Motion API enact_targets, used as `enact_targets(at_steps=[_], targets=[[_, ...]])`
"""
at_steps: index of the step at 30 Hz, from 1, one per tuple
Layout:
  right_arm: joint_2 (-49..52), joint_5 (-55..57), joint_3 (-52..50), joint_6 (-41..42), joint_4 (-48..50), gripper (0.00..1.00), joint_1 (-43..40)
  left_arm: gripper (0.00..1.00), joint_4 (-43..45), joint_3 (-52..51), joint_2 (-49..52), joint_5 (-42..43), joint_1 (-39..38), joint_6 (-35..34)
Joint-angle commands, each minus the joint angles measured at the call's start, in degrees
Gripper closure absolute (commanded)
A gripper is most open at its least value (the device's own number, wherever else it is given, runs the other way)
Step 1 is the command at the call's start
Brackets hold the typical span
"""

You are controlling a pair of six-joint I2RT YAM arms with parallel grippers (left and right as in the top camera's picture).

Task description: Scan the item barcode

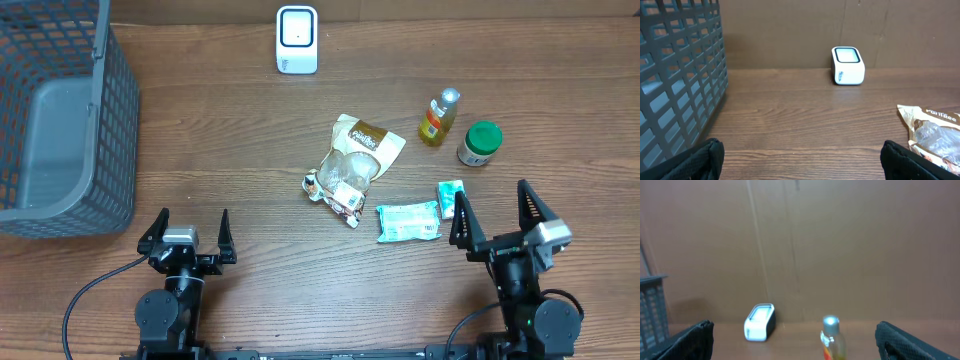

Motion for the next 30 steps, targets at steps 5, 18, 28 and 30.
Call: enact_targets(at_steps=[5, 18, 28, 30], targets=[[-2.99, -0.76, -4.33, -0.2, 2.4, 0.0, 0.26, 0.0, 0.09, -0.37, -0.63, -0.35, 0.26, 1.27], [-3.67, 0.17, -4.33, -0.2, -15.41, 0.0, 0.28, 0.0, 0.09, -0.37, -0.63, -0.37, 0.26, 1.29], [-3.67, 0.11, -4.33, 0.0, -15.37, 0.0, 1.75, 0.01, 0.09, -0.37, -0.63, -0.37, 0.26, 1.29], [-3.67, 0.11, -4.33, 0.0, -15.32, 0.0, 1.75, 0.0, 0.09, -0.37, -0.63, -0.37, 0.26, 1.27]])
